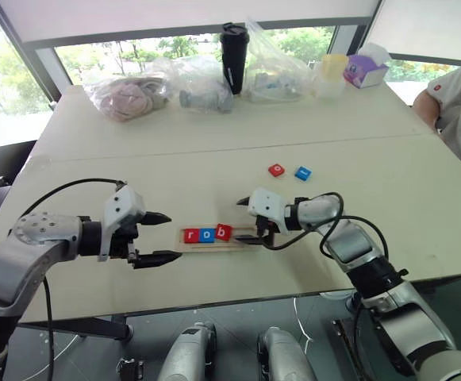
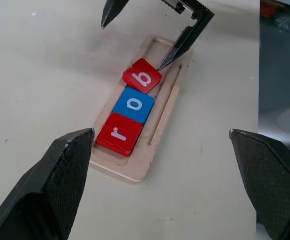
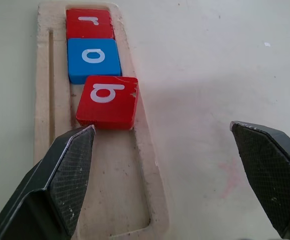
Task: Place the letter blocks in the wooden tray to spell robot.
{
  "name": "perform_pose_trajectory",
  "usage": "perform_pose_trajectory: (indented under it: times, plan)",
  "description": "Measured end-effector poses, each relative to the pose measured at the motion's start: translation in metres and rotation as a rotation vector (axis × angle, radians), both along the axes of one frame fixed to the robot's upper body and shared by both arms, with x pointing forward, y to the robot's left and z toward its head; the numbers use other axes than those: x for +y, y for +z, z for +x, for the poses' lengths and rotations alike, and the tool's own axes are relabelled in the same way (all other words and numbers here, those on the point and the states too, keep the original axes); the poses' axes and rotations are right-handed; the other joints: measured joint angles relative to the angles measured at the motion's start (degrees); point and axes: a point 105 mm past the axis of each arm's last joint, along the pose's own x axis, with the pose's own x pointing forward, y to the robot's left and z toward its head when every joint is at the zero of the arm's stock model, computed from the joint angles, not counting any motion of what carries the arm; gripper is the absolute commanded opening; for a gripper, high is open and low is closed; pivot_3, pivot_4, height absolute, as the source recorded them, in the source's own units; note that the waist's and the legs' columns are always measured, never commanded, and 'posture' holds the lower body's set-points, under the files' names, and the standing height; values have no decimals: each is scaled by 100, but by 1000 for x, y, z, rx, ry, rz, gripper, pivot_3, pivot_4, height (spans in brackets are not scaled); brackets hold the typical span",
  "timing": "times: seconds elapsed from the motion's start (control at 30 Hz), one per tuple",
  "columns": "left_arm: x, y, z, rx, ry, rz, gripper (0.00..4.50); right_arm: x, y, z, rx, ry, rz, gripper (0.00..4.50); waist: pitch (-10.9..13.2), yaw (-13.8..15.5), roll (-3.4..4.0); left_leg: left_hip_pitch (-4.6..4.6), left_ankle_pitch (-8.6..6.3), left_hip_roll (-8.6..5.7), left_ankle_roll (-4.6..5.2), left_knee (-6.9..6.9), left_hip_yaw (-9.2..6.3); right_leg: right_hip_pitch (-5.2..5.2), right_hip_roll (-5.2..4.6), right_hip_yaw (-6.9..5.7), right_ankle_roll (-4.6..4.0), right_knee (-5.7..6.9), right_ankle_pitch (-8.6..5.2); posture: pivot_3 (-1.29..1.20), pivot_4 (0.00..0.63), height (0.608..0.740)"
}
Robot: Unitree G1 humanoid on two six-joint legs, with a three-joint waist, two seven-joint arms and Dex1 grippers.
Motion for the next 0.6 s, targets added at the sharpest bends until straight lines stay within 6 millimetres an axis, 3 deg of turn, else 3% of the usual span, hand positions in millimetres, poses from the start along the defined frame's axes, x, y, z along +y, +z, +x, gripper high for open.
perform_pose_trajectory:
  times: [0.17,0.27,0.6]
  plan:
    - [0,0,1,-1,-1,0,4500,-10,10,18,-77,-48,-22,4482,0,-34,0,1,0,3,0,1,0,2,4,1,0,5,0,0,150,740]
    - [-1,1,1,-1,-4,0,4500,-3,17,27,-115,-54,2,4482,0,-30,0,1,2,5,-2,-1,-1,5,8,0,0,8,0,0,150,740]
    - [-1,0,0,1,-5,3,4500,15,9,35,-110,1,16,4482,0,-16,0,5,2,4,-3,7,-1,4,9,0,1,8,2,0,150,740]
